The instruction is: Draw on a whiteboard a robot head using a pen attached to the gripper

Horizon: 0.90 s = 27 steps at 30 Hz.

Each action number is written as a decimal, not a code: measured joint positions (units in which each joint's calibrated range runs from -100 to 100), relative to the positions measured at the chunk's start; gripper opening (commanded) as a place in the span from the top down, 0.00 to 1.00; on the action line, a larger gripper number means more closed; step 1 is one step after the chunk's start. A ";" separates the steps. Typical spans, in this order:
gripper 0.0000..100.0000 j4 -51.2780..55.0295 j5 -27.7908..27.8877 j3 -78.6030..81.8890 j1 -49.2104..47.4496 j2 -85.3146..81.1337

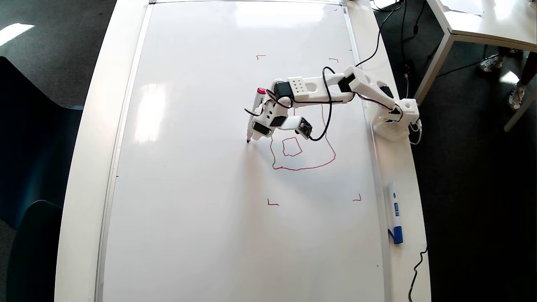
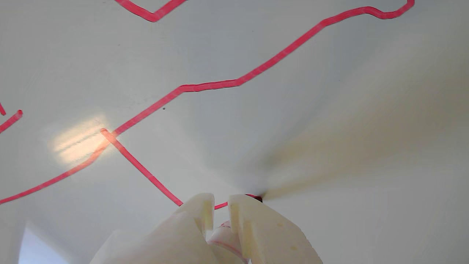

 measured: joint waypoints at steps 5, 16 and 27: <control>0.99 -2.20 0.00 0.00 0.75 0.25; 0.99 -3.29 2.01 0.09 5.35 0.34; 0.99 2.79 3.59 -0.46 6.41 0.25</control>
